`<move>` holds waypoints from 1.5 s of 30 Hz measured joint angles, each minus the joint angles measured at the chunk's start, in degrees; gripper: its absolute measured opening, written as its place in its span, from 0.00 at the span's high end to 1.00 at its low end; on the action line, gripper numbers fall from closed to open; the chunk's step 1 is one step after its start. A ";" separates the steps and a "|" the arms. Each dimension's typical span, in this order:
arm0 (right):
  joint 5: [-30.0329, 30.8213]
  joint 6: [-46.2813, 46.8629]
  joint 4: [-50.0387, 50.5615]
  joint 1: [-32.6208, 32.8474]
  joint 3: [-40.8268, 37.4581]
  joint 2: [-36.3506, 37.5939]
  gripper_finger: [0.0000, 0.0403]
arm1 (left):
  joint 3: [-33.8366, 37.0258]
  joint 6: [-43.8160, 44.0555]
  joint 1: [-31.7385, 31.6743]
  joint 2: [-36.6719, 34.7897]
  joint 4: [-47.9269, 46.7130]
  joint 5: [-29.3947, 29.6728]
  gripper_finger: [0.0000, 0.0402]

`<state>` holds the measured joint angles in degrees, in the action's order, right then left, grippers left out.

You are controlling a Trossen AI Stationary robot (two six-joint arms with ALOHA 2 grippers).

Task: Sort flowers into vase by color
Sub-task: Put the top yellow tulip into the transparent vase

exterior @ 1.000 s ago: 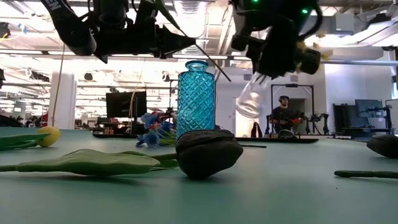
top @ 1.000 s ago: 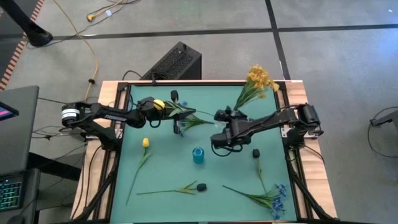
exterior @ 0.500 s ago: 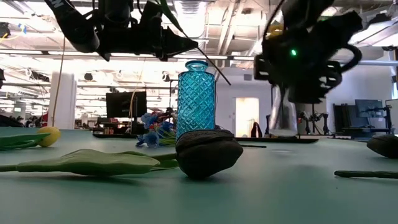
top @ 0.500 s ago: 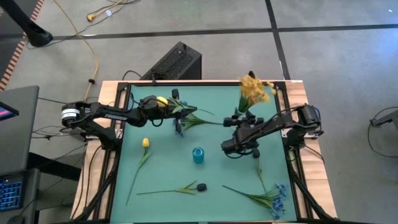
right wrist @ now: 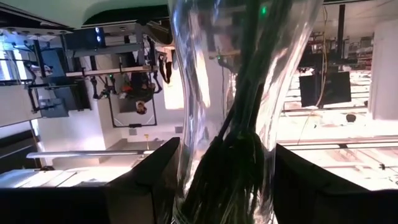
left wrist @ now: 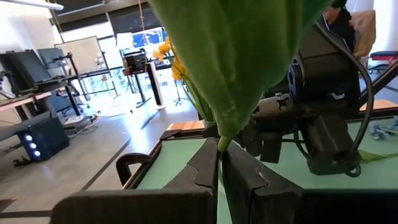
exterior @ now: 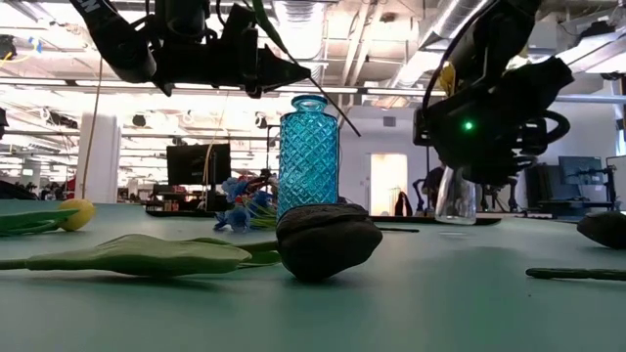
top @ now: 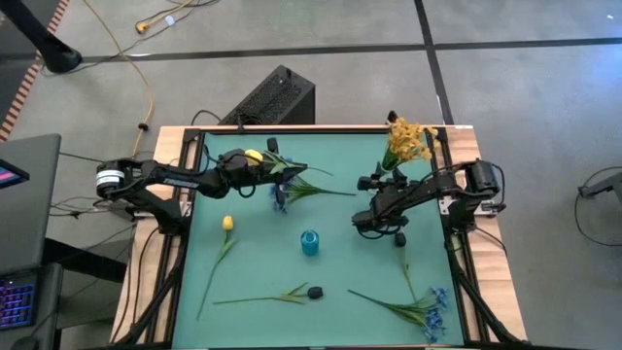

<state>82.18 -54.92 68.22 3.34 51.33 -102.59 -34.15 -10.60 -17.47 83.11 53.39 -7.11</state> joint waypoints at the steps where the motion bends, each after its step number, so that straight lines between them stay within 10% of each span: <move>1: 0.04 -0.02 -0.05 -0.14 0.00 0.00 0.45 | 0.00 0.12 0.02 0.00 0.00 0.00 1.00; 45: -4.34 -2.57 -7.23 -0.34 0.04 -0.04 0.34 | 0.00 -1.91 0.02 0.00 0.04 0.04 1.00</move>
<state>77.84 -57.49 60.98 3.01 51.37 -102.63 -34.15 -12.51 -17.45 83.11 53.43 -7.07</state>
